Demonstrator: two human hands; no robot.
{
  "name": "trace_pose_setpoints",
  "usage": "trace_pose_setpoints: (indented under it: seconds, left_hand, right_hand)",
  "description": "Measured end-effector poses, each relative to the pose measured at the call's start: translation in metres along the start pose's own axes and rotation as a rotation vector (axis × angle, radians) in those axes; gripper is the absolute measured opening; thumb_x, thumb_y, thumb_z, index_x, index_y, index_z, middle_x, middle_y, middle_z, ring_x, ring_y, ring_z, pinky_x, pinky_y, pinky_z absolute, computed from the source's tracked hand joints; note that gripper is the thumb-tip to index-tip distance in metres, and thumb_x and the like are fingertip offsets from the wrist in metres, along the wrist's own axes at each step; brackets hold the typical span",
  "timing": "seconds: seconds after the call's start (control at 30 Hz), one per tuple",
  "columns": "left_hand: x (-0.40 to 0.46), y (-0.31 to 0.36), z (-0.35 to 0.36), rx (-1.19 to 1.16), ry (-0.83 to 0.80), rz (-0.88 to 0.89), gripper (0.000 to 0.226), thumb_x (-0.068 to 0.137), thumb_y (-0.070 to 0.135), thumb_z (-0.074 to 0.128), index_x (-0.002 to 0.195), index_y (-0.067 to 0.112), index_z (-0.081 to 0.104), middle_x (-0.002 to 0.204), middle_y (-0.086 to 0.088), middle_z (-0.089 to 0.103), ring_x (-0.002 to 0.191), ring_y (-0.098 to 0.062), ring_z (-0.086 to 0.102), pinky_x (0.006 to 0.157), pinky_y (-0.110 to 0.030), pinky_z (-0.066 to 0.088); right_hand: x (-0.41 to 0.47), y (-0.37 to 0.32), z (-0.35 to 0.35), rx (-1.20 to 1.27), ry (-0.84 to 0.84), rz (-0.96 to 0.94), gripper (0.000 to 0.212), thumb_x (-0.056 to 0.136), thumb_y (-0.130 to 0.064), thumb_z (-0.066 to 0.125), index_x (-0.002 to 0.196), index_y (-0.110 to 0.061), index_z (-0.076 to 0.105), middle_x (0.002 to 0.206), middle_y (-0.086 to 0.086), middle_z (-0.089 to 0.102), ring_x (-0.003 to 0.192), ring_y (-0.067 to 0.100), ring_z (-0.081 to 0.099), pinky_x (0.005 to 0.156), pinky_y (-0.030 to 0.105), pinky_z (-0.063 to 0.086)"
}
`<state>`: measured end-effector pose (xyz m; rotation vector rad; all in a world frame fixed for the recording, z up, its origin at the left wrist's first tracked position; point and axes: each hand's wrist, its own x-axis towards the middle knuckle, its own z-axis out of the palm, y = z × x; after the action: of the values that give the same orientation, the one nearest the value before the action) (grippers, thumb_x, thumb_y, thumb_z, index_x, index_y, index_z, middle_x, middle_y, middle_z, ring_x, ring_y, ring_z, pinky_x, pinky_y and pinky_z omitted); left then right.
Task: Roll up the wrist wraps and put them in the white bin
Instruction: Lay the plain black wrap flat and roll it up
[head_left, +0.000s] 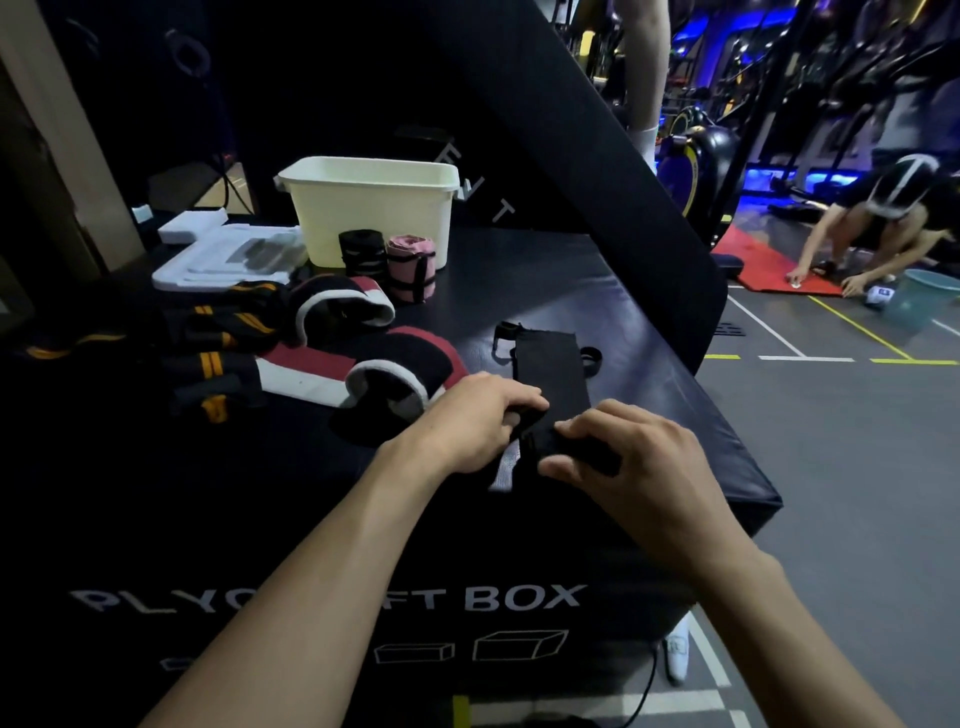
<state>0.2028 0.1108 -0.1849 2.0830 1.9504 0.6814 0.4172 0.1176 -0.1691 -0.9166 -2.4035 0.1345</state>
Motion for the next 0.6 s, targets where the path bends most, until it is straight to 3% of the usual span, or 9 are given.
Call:
trace_pose_setpoints:
  seconds: [0.07,0.13,0.2,0.3,0.4,0.5,0.6]
  left_hand:
    - [0.000,0.000,-0.005,0.011,-0.038,0.000,0.043,0.101,0.007,0.058,0.137,0.031,0.066,0.148,0.015,0.056,0.140,-0.012,0.047,0.114,-0.021,0.031]
    - [0.001,-0.001,-0.008,-0.002,-0.088,0.007,0.043,0.102,0.009,0.059,0.139,0.031,0.064,0.151,0.015,0.053,0.142,-0.014,0.046,0.118,-0.028,0.032]
    - [0.002,-0.002,-0.009,-0.012,-0.124,0.013,0.044,0.102,0.011,0.060,0.140,0.032,0.063,0.153,0.015,0.051,0.143,-0.016,0.045,0.119,-0.034,0.034]
    - [0.003,-0.003,-0.010,-0.014,-0.141,0.006,0.044,0.102,0.014,0.061,0.141,0.034,0.062,0.154,0.016,0.050,0.145,-0.016,0.043,0.120,-0.037,0.034]
    - [-0.001,0.001,-0.012,-0.018,-0.129,0.013,0.043,0.103,0.016,0.060,0.142,0.036,0.061,0.154,0.020,0.049,0.145,-0.012,0.041,0.117,-0.024,0.030]
    - [-0.005,0.005,-0.015,-0.012,-0.129,0.023,0.043,0.105,0.016,0.057,0.141,0.039,0.061,0.153,0.025,0.048,0.145,-0.005,0.037,0.094,-0.006,0.019]
    - [-0.006,0.006,-0.016,-0.018,-0.115,0.045,0.044,0.104,0.015,0.057,0.139,0.040,0.062,0.152,0.024,0.048,0.144,-0.003,0.039,0.088,-0.002,0.017]
  right_hand:
    - [-0.004,0.003,-0.004,-0.006,-0.082,-0.004,0.058,0.074,-0.068,0.068,0.120,-0.032,0.070,0.113,-0.018,0.069,0.099,0.013,0.068,0.079,0.036,0.056]
    - [-0.007,0.005,-0.005,-0.036,-0.121,-0.021,0.063,0.070,-0.050,0.084,0.128,-0.033,0.065,0.123,-0.018,0.067,0.107,0.014,0.067,0.084,0.032,0.055]
    - [-0.008,0.006,-0.003,-0.066,-0.131,-0.037,0.067,0.068,-0.032,0.091,0.130,-0.030,0.064,0.126,-0.014,0.067,0.109,0.016,0.066,0.083,0.027,0.049]
    - [-0.004,0.006,-0.001,-0.096,-0.139,-0.074,0.067,0.070,-0.027,0.091,0.130,-0.027,0.063,0.127,-0.010,0.068,0.111,0.018,0.065,0.086,0.027,0.043]
    - [-0.001,0.008,-0.005,-0.129,-0.162,-0.125,0.061,0.074,-0.033,0.087,0.130,-0.029,0.062,0.125,-0.009,0.070,0.111,0.017,0.065,0.089,0.027,0.039]
    - [0.004,0.005,-0.014,-0.143,-0.219,-0.134,0.055,0.083,-0.041,0.078,0.133,-0.033,0.056,0.120,-0.011,0.069,0.110,0.015,0.061,0.090,0.026,0.035]
    - [0.009,0.000,-0.020,-0.134,-0.296,-0.099,0.047,0.090,-0.043,0.069,0.129,-0.031,0.046,0.109,-0.008,0.068,0.100,0.018,0.059,0.086,0.032,0.036]
